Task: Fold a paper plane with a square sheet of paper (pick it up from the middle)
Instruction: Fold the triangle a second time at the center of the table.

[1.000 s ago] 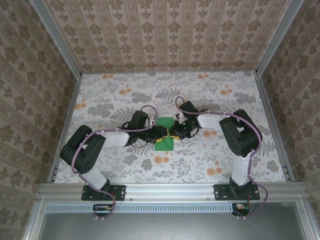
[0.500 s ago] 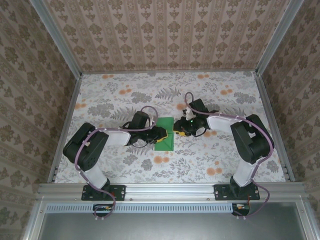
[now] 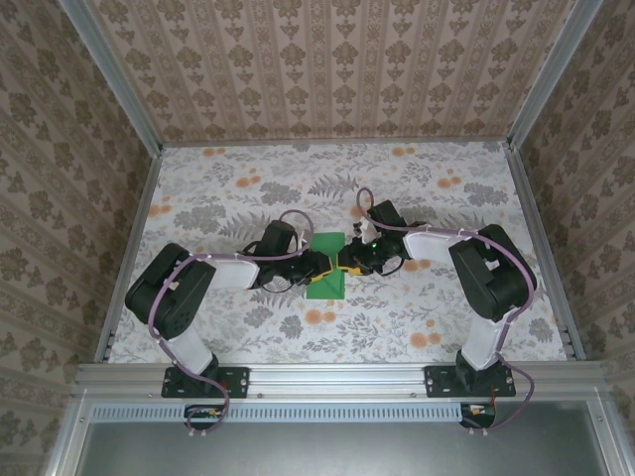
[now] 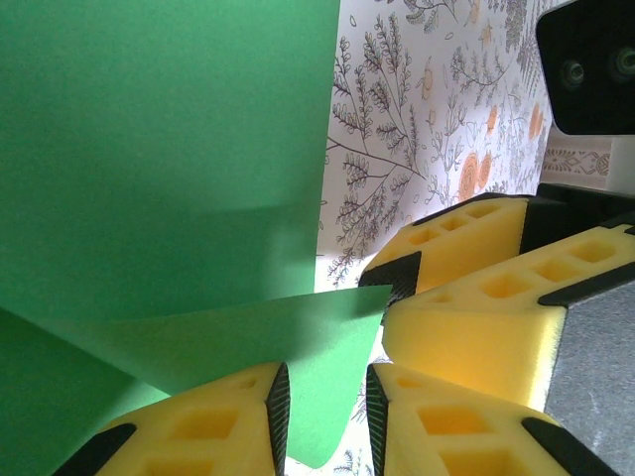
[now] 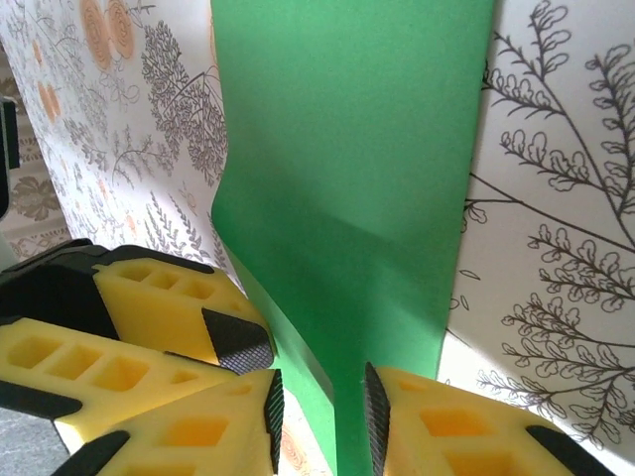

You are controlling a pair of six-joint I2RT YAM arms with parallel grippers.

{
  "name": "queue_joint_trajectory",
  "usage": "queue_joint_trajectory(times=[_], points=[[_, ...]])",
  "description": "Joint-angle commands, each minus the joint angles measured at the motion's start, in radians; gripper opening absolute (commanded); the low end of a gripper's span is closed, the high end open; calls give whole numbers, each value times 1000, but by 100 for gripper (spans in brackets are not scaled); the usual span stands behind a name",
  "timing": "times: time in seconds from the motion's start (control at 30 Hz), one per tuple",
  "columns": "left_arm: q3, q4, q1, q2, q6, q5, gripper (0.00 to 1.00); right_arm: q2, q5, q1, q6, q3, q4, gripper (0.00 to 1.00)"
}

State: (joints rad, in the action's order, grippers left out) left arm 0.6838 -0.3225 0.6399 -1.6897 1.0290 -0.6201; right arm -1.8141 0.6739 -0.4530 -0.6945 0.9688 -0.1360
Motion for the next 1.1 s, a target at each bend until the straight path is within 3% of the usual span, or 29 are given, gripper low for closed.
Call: queue_joint_trajectory(times=[0.0, 0.27, 0.4, 1.07], points=[[11, -12, -5, 2, 10, 8, 30, -21, 15, -6, 23, 17, -2, 30], [16, -11, -5, 8, 9, 1, 29, -31, -11, -8, 30, 27, 6, 12], [24, -5, -5, 20, -6, -2, 29, -40, -54, -6, 65, 42, -33, 8], [108, 45, -3, -41, -59, -68, 29, -82, -100, -6, 119, 88, -92, 7]])
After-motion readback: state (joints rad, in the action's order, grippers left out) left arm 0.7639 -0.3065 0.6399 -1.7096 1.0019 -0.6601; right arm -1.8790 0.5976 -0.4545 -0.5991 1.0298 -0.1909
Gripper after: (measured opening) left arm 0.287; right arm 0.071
